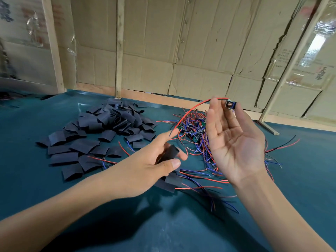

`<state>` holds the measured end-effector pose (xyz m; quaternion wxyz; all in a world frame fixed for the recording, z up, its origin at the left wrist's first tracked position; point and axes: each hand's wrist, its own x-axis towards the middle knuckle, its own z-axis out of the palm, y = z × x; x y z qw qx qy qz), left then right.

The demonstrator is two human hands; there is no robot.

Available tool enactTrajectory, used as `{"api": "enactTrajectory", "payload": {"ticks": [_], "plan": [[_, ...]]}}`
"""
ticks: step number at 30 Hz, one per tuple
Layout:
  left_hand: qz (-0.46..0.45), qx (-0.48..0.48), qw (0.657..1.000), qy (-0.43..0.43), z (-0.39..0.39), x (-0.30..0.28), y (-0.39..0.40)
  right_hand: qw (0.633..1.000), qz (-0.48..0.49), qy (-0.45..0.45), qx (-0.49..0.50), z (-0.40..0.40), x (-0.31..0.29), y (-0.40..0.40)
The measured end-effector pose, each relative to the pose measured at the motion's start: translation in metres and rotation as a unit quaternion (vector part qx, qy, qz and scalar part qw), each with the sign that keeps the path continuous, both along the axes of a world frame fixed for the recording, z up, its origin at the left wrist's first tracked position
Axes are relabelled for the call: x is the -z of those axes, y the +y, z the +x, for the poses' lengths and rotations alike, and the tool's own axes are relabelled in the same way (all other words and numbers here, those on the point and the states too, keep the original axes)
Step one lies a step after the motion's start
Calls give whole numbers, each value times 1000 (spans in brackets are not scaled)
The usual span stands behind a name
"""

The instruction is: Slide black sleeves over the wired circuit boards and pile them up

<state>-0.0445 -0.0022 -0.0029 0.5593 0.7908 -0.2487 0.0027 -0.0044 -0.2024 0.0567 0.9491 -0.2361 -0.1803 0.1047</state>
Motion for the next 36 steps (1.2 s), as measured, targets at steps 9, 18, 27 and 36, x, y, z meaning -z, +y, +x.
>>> {"api": "enactTrajectory", "payload": {"ticks": [9, 18, 27, 36], "plan": [[-59, -68, 995, -42, -4, 2, -8, 1000, 18, -2, -6, -1, -3, -3], [-93, -27, 994, -41, -8, -3, -6, 1000, -9, 0, -4, -1, -1, -2], [-100, 1, 995, -27, -6, 0, -4, 990, -132, -45, 24, 4, 3, -2], [-81, -55, 994, -40, -8, -5, -5, 857, -423, -252, 153, 4, 20, 6]]}}
